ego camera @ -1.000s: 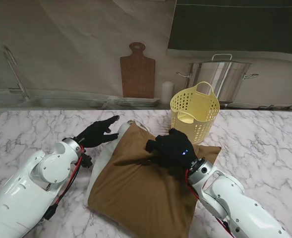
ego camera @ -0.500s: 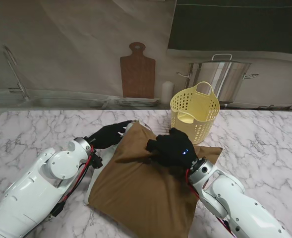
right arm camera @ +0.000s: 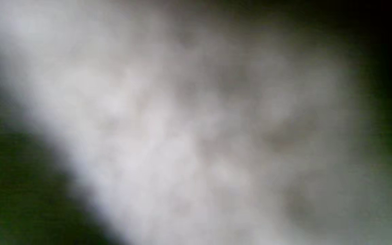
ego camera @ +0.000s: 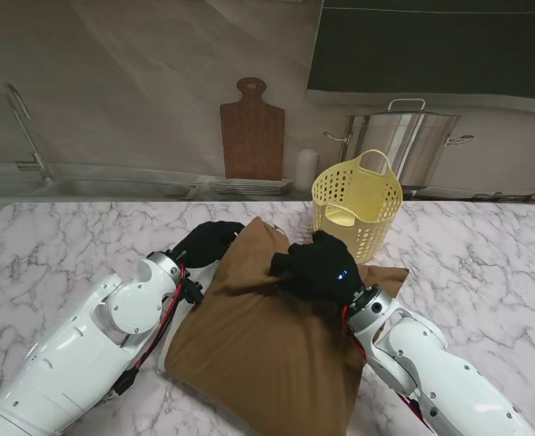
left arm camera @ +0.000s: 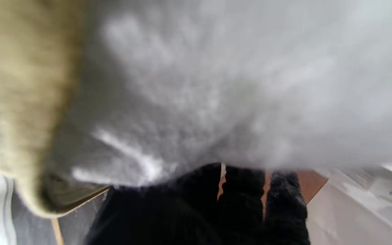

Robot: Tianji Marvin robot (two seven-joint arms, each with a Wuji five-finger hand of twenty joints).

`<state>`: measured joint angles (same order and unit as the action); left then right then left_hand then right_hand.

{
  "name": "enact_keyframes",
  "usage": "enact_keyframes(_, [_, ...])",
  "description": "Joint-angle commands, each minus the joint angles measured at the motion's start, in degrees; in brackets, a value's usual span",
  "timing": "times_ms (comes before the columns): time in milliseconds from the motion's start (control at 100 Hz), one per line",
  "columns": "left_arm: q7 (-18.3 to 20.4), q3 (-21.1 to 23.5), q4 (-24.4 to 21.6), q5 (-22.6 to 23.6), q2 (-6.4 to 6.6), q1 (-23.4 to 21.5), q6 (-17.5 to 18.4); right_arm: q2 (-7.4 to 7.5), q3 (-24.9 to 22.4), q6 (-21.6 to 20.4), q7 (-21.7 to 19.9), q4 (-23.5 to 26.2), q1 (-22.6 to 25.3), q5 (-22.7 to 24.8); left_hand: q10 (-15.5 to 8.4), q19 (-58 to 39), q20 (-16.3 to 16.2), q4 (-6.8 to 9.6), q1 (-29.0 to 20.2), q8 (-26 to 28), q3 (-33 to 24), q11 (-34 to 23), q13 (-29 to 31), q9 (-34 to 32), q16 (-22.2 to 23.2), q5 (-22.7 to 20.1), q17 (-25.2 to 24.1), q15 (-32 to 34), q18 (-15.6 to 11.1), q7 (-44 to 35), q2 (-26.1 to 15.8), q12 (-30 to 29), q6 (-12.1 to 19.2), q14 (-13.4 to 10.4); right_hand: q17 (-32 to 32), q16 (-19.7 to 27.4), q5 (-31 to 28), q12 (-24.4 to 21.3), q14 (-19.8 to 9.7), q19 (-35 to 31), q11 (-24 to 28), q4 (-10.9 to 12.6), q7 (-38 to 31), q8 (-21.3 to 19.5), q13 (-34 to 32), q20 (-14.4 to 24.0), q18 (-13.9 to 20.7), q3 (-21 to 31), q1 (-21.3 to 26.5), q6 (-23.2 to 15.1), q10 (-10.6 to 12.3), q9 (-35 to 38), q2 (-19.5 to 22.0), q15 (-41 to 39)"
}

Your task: Remove the pillowcase from the pillow and put it in the laundry basket

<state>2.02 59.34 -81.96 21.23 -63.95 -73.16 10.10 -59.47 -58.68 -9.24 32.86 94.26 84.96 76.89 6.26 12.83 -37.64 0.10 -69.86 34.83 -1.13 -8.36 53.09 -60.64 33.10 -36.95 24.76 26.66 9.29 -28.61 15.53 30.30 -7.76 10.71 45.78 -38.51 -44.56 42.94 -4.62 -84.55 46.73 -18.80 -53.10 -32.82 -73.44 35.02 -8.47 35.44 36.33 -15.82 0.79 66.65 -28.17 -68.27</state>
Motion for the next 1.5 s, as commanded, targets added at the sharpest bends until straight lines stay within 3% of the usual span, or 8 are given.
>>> enact_keyframes(0, [0.1,0.3,-1.0,0.7,-0.95,-1.2,1.1,-0.41,0.3,-0.1,0.6,-0.3,-1.2,-0.1,-5.1,-78.7,-1.4,0.75,-4.0,4.2,-2.0,-4.3,1.6,-3.7,2.3,-4.5,0.2,2.7,-1.8,-9.4,0.7,3.6,8.3,-2.8,-1.0,-1.7,-0.6,0.6,-8.0,0.6,2.7,7.0,-1.9,-0.5,-2.6,-0.7,1.6,7.3,10.1,-6.7,3.0,-1.3,5.9,-0.3])
enact_keyframes(570, [-8.6,13.9,-8.1,7.8,-0.83,-11.9,13.9,-1.22,6.0,-0.1,3.7,-2.1,-6.7,-1.7,-4.7,-77.9,-1.6,0.72,-4.1,4.9,-3.0,-5.3,1.3,-3.0,4.2,-3.4,0.5,3.3,-3.3,-11.7,0.2,5.2,9.4,-2.6,-10.6,0.8,4.5,-1.7,-5.8,10.7,0.5,8.6,-2.5,3.7,-1.7,-3.4,-4.4,4.5,10.1,-5.0,5.6,-4.3,7.4,12.3])
enact_keyframes(680, [-10.5,15.6,-8.6,9.2,-0.97,-12.9,15.6,-1.27,6.3,-0.2,3.1,-2.1,-6.5,-2.1,-4.8,-77.8,-1.7,0.7,-4.1,5.2,-3.2,-5.3,1.2,-2.8,4.3,-3.2,0.5,3.3,-3.4,-11.9,0.0,5.4,9.7,-2.6,-12.5,0.9,8.7,-2.5,-5.1,12.2,-1.4,9.4,-0.8,6.6,1.1,-3.2,-5.2,3.5,4.6,-1.6,5.1,-7.1,5.9,16.4])
enact_keyframes(740, [-11.7,16.1,-8.8,10.2,-1.07,-13.3,16.3,-1.22,5.9,-0.3,2.1,-1.7,-5.8,-2.2,-4.8,-77.6,-1.7,0.69,-4.1,5.3,-3.2,-5.5,1.2,-2.6,4.5,-3.1,0.6,3.3,-3.8,-12.1,-0.1,5.5,9.8,-2.6,-14.5,1.3,11.9,-4.1,-3.9,13.4,-2.8,10.2,1.8,8.5,4.6,-3.2,-5.7,1.1,-2.3,1.0,4.3,-11.1,5.5,19.9])
enact_keyframes(810, [-12.6,16.6,-9.2,11.4,-1.11,-13.8,17.4,-1.23,5.0,0.1,0.3,-0.8,-4.5,-2.6,-4.8,-77.4,-1.6,0.63,-4.1,5.4,-3.1,-5.5,1.1,-2.4,4.6,-2.9,0.5,3.2,-3.8,-12.2,-0.4,5.6,10.1,-2.7,-17.3,1.8,11.8,-7.0,-1.8,15.3,-5.5,14.3,15.8,2.7,10.1,-2.6,-6.5,0.5,-10.8,6.3,2.5,-17.0,7.9,26.1])
enact_keyframes(940, [-13.5,17.3,-10.7,15.2,-0.77,-14.5,19.3,-1.61,1.6,0.1,-5.3,2.2,-0.9,-5.4,-5.4,-76.8,-1.6,0.49,-4.1,5.9,-3.1,-5.8,0.7,-1.6,4.6,-2.3,0.4,2.8,-4.2,-12.7,-1.3,5.9,11.1,-3.0,-23.1,5.5,17.5,-11.3,2.2,18.0,-12.1,15.2,27.2,4.0,22.1,-2.6,-7.7,-6.5,-16.7,12.2,-1.9,-31.0,10.5,36.4])
enact_keyframes(1230, [-14.4,17.4,-11.9,18.9,-0.4,-14.9,21.9,-4.24,-3.8,0.5,-6.7,8.1,3.9,-16.0,-5.8,-75.6,-1.5,0.3,-4.1,6.7,-3.5,-6.7,0.2,-0.2,4.9,-1.2,0.3,2.3,-4.6,-14.0,-2.5,6.7,12.1,-3.0,-26.9,7.5,16.8,-14.6,4.4,19.1,-12.2,15.8,29.7,3.4,29.4,-1.5,-7.6,-10.2,-15.2,14.2,-4.5,-36.6,13.3,38.9])
enact_keyframes(1490, [-14.8,17.7,-13.3,20.6,-0.26,-15.8,24.1,-4.48,-4.4,1.9,-15.9,10.7,2.0,-22.0,-5.6,-74.9,-1.6,0.25,-4.1,6.6,-3.8,-6.8,0.2,0.2,5.1,-1.0,0.2,2.1,-4.7,-14.3,-2.6,6.8,12.2,-2.9,-34.6,11.9,29.2,-18.8,7.7,24.8,-16.1,15.5,38.9,5.9,36.7,-1.8,-10.9,-11.8,-14.3,11.8,-5.6,-43.2,12.7,45.8])
